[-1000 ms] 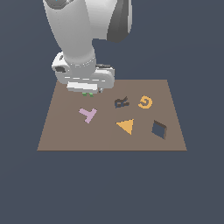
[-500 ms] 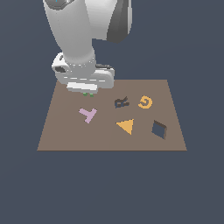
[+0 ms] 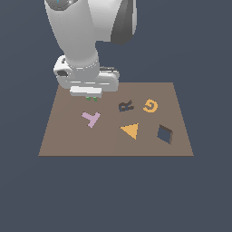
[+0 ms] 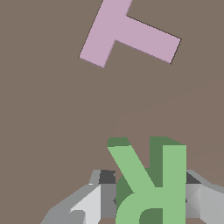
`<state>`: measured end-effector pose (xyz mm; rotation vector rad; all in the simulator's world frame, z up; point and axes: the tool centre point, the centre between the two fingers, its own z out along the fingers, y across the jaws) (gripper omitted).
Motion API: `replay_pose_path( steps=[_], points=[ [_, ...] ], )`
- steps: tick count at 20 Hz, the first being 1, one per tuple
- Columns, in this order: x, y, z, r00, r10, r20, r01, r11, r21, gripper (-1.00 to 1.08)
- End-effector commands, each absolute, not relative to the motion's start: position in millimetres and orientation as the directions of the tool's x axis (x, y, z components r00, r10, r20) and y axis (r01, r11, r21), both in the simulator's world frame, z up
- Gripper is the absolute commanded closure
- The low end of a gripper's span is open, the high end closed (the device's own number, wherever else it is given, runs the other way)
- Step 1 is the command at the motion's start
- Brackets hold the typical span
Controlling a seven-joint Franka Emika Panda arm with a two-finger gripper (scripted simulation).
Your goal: Insert a designated object into the corresponding slot on a board.
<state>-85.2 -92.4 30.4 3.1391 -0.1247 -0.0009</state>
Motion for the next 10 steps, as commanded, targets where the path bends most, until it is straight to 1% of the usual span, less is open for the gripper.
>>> replay_pose_path(
  steps=[1, 10],
  points=[
    [-82, -92, 31, 0.999, -0.048, 0.000, -0.048, -0.999, 0.000, 1.08],
    [-65, -86, 32, 0.986, 0.167, 0.000, 0.167, -0.986, 0.001, 1.08]
  ],
)
